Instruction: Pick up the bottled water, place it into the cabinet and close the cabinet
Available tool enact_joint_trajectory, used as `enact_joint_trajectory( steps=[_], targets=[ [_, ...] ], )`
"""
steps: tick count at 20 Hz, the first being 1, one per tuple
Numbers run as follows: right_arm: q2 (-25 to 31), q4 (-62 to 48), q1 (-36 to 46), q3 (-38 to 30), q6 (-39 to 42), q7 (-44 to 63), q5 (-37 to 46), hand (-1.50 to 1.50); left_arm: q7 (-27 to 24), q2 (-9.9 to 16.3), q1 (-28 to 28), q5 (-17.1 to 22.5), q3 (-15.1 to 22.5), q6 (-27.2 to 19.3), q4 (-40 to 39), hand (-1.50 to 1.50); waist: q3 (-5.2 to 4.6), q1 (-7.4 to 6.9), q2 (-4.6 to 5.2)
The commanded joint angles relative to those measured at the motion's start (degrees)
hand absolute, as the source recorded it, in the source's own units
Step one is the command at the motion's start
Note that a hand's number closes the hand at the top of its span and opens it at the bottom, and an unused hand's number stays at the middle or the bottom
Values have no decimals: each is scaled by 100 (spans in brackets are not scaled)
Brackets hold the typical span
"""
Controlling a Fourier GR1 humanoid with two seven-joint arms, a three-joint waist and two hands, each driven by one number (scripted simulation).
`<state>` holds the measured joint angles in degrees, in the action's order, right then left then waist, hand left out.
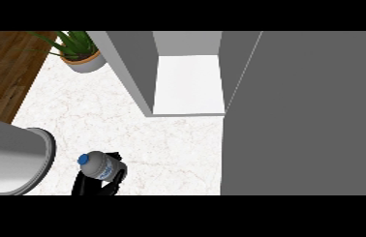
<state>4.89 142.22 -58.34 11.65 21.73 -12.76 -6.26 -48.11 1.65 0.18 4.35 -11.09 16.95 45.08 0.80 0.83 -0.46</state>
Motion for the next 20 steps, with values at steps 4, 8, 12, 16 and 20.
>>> enact_joint_trajectory(
  steps=[4,8,12,16,20],
  targets=[
    [147,498,-123,-337,79,100,-506,-150,-298,-147,-564,226,-162,190,-820,150,-91,65,49],
    [-36,848,-227,130,-129,403,-88,-150,3,1,-286,313,-15,442,-244,150,-88,2,37],
    [34,292,-6,-145,37,-43,-177,-150,-201,-156,-638,281,119,112,-571,150,-88,40,42],
    [19,482,7,-80,-75,257,-233,-150,-174,-156,-725,826,279,-352,-401,150,-88,-4,47],
    [-24,256,332,-67,-146,353,-163,-150,112,-161,-830,1067,508,-305,-245,150,-82,-39,40]
  ],
)
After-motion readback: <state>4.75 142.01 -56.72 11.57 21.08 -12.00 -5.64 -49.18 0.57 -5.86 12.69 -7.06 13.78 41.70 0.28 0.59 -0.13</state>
